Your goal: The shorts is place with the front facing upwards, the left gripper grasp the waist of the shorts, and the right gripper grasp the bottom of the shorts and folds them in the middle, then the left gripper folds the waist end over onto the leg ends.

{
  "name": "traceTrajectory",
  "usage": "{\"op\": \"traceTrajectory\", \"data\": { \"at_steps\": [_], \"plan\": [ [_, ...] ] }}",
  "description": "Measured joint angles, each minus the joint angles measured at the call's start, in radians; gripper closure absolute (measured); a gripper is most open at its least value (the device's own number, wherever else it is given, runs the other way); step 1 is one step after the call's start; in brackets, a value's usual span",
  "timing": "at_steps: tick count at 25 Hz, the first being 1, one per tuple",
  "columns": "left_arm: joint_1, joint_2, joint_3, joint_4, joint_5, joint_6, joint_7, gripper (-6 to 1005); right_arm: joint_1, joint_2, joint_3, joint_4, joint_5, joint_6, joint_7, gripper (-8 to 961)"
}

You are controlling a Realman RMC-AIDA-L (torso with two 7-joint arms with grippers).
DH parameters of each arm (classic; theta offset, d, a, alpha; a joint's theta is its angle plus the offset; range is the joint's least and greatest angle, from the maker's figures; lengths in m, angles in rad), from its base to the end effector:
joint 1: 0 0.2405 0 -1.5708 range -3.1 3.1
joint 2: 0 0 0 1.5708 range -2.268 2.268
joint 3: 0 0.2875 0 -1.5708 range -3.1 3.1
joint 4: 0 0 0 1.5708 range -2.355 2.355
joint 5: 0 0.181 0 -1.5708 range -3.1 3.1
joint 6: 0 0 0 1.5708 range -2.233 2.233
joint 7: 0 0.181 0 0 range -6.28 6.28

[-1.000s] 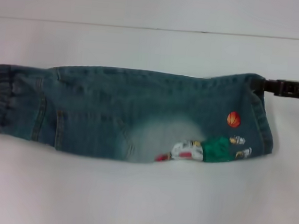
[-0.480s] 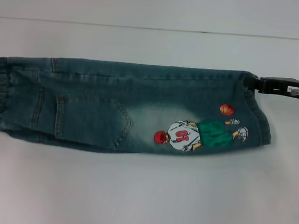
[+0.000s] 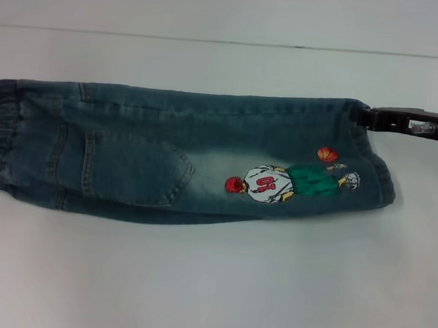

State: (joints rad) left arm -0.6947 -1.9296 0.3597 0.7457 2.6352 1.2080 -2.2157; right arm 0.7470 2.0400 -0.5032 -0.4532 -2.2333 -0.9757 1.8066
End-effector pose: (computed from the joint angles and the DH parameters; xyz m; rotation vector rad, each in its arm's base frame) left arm -0.3532 0.4207 0.0645 -1.9599 -1.4382 -0.2044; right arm 0.2900 0.4365 -0.0415 -2.2021 1.2090 0.4415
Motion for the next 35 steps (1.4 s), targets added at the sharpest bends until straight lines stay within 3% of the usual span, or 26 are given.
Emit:
{"op": "traceTrajectory", "data": {
  "at_steps": [17, 27, 31, 35],
  "plan": [
    [-0.003, -0.011, 0.085, -0.047, 0.007, -0.064, 0.001, 898, 0.025, 0.012, -0.068, 0.003, -0.005, 0.049, 0.027, 883],
    [-0.008, -0.002, 0.089, -0.041, 0.037, -0.052, -0.004, 591, 0.017, 0.012, -0.06, 0.002, -0.002, 0.051, 0.031, 714],
    [-0.013, 0.002, 0.09, -0.029, 0.07, -0.033, -0.016, 428, 0.015, 0.013, -0.055, -0.003, 0.007, 0.051, 0.031, 468],
    [-0.013, 0.012, 0.076, 0.007, 0.083, 0.03, -0.034, 261, 0.005, 0.012, -0.055, -0.006, 0.043, 0.047, 0.022, 305]
  ]
}}
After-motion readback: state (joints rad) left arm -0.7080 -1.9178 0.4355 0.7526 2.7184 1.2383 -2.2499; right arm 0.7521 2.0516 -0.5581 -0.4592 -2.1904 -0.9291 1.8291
